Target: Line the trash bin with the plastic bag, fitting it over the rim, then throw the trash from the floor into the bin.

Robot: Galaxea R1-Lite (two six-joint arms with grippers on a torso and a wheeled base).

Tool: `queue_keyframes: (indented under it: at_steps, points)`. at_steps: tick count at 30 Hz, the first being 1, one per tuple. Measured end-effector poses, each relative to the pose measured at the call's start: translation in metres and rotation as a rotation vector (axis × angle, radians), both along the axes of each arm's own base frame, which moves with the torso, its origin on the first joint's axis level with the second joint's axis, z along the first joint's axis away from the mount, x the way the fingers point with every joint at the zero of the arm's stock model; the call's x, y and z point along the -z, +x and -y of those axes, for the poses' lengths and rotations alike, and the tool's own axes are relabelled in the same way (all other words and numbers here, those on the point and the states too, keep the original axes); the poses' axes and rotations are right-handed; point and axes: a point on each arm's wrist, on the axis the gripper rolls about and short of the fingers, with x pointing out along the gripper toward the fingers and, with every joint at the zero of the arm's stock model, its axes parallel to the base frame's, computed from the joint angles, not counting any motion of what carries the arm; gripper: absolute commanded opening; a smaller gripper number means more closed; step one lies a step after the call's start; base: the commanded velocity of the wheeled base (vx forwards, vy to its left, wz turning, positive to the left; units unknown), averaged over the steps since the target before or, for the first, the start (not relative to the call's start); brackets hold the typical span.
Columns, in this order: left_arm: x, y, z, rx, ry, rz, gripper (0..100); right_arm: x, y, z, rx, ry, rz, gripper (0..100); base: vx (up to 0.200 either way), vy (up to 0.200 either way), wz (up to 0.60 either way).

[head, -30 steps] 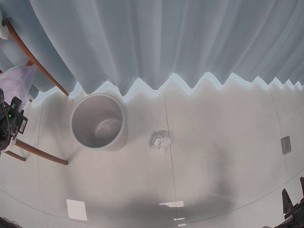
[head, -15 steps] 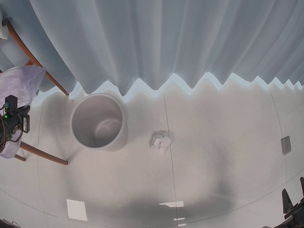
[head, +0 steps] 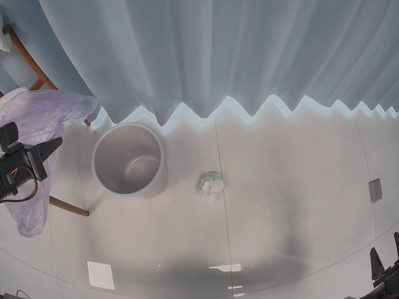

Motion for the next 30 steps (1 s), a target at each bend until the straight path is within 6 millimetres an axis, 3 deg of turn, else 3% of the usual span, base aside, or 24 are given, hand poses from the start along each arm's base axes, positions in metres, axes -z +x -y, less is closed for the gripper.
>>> queue_keyframes:
  at_steps: [9, 30]
  points:
    - [-0.009, -0.009, 0.035, 0.220, -0.061, 0.007, 0, 0.000, 0.000, 0.000, 0.000, 0.000, 0.000, 100, 0.000, 0.000, 0.00]
    - [-0.007, -0.007, 0.041, 0.284, -0.099, -0.016, 0, 0.000, 0.000, 0.000, 0.000, 0.000, 0.000, 100, 0.000, 0.000, 0.00]
